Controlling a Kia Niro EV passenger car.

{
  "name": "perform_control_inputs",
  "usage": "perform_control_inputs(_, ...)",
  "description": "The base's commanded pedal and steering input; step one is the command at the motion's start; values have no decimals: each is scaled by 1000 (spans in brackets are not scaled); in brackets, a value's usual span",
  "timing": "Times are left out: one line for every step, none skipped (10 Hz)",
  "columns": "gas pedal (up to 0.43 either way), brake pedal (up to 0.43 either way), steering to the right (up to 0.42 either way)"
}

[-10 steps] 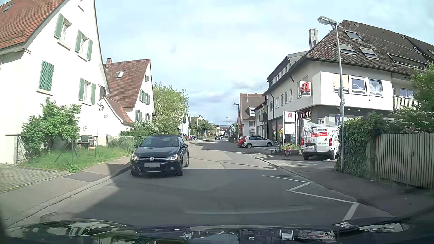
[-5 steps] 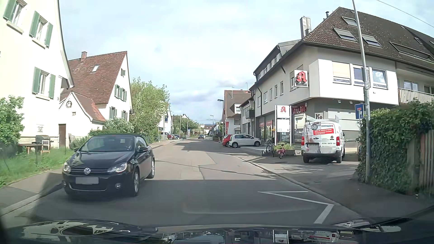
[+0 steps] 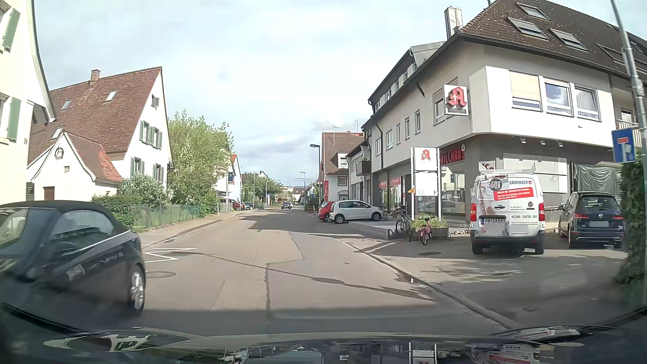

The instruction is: Follow the waypoints while adhering to traffic rules and regulations

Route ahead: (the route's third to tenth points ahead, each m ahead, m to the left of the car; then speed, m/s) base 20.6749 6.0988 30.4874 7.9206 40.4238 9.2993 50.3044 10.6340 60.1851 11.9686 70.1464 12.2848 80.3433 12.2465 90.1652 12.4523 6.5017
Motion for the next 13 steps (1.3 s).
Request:
perform_control_inputs(59, 0, -36)
perform_control_inputs(59, 0, -50)
perform_control_inputs(59, 0, -59)
perform_control_inputs(59, 0, -67)
perform_control_inputs(59, 0, -71)
perform_control_inputs(59, 0, -72)
perform_control_inputs(59, 0, -72)
perform_control_inputs(59, 0, -72)
perform_control_inputs(59, 0, -71)
perform_control_inputs(59, 0, -67)
perform_control_inputs(59, 0, -59)
perform_control_inputs(59, 0, -49)
perform_control_inputs(59, 0, -44)
